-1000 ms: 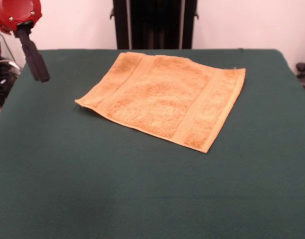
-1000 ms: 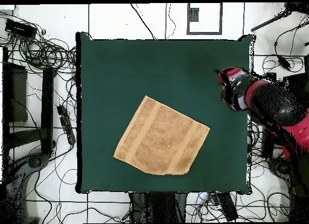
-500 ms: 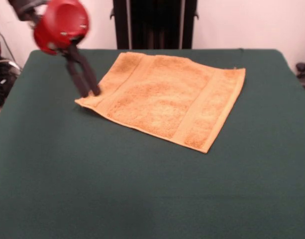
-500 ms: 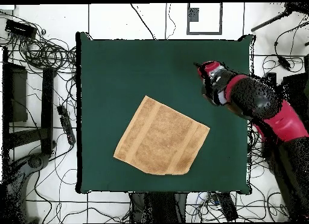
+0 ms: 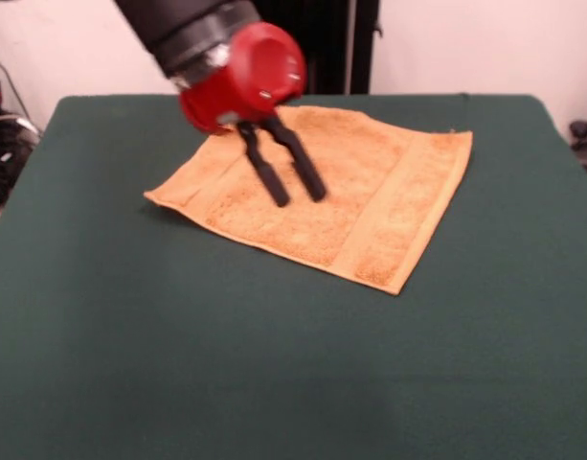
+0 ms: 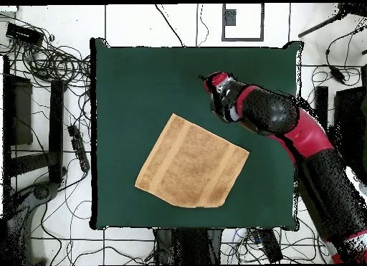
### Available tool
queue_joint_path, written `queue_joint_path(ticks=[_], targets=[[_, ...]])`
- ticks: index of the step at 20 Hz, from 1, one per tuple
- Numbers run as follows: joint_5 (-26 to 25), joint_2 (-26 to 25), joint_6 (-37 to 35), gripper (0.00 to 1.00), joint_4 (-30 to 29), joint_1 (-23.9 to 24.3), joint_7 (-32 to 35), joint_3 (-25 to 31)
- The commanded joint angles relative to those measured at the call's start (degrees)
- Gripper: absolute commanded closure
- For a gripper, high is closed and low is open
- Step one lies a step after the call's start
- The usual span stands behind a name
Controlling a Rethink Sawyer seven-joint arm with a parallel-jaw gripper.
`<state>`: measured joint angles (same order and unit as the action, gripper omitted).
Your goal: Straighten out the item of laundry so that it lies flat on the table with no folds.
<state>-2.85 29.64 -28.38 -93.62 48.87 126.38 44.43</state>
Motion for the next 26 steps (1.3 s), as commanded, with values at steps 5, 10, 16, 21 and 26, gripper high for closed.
queue_joint_path(ticks=[5, 10, 16, 21, 26], targets=[[-4.1, -6.2, 2.7, 0.00, -4.0, -4.3, -3.6, 2.4], [-6.9, -7.8, 2.1, 0.00, -4.4, -5.3, -3.4, 0.6], [-10.6, -8.1, -0.4, 0.00, -4.1, -5.2, -5.0, -0.9], [-12.0, -10.3, -0.9, 0.00, -3.7, -4.4, -4.4, -1.0], [-14.9, -15.8, 1.0, 0.00, -0.7, -4.3, -5.9, -2.5]])
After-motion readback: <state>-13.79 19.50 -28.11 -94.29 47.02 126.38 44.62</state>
